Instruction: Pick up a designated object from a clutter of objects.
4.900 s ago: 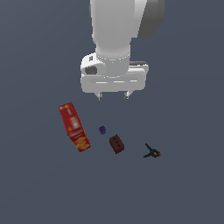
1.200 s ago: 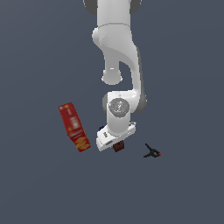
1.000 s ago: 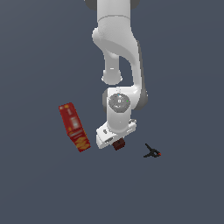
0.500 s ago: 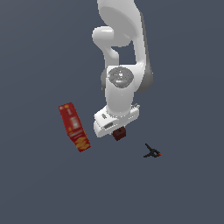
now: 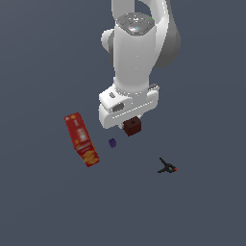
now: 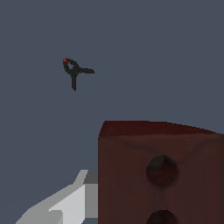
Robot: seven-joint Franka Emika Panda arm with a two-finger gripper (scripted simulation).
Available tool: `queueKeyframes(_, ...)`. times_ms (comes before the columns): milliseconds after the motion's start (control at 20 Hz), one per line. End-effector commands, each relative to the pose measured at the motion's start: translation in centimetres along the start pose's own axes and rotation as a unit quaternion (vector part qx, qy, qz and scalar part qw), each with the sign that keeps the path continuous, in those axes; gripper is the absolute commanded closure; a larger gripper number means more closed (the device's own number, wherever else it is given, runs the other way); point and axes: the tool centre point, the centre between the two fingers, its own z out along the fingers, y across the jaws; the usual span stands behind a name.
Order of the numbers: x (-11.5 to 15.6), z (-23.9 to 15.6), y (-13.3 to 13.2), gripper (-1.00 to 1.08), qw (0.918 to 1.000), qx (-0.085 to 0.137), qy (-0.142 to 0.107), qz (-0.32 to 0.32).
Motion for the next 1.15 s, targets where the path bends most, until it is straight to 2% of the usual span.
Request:
queueKeyframes(0,-0.4,-2.7,-0.2,1.08,1.0,0.0,0.0,0.0)
queueKeyframes(300,-0.9,-7.5,-0.5,1.08,1.0,0.0,0.0,0.0)
queueKeyframes(550,-1.1,-10.1,-0.6,1.08,1.0,0.0,0.0,0.0)
queueKeyframes(1100,-1.1,-11.2,-0.5,1.08,1.0,0.0,0.0,0.0)
